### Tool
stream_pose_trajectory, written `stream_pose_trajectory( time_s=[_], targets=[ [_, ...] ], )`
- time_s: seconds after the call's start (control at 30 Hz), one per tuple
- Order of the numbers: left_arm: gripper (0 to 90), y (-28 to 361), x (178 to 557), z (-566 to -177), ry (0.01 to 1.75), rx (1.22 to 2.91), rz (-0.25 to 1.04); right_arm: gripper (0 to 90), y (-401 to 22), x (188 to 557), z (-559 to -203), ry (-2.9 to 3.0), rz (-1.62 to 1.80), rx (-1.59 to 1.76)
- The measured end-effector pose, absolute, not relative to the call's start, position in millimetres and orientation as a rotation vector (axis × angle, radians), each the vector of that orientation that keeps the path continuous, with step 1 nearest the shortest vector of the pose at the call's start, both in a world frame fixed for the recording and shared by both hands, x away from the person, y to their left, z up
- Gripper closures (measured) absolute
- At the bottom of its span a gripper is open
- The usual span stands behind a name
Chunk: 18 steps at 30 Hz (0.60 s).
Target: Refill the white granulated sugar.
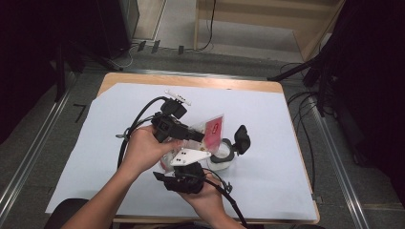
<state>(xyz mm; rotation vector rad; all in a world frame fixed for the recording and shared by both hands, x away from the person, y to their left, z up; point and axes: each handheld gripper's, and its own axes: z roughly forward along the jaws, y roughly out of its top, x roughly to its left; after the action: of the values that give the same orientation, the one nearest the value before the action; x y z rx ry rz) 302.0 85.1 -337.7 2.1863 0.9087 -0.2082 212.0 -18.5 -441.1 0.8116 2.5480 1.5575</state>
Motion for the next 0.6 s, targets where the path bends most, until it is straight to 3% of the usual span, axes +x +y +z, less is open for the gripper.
stream_pose_trajectory(
  time_s=[0.6],
  targets=[
    [77.7, 85.1, 301.7, -337.7, 0.910, 2.182, -0.203, 63.1, -18.2, 212.2, -440.7, 2.550, 1.559, 0.821]
  ],
)
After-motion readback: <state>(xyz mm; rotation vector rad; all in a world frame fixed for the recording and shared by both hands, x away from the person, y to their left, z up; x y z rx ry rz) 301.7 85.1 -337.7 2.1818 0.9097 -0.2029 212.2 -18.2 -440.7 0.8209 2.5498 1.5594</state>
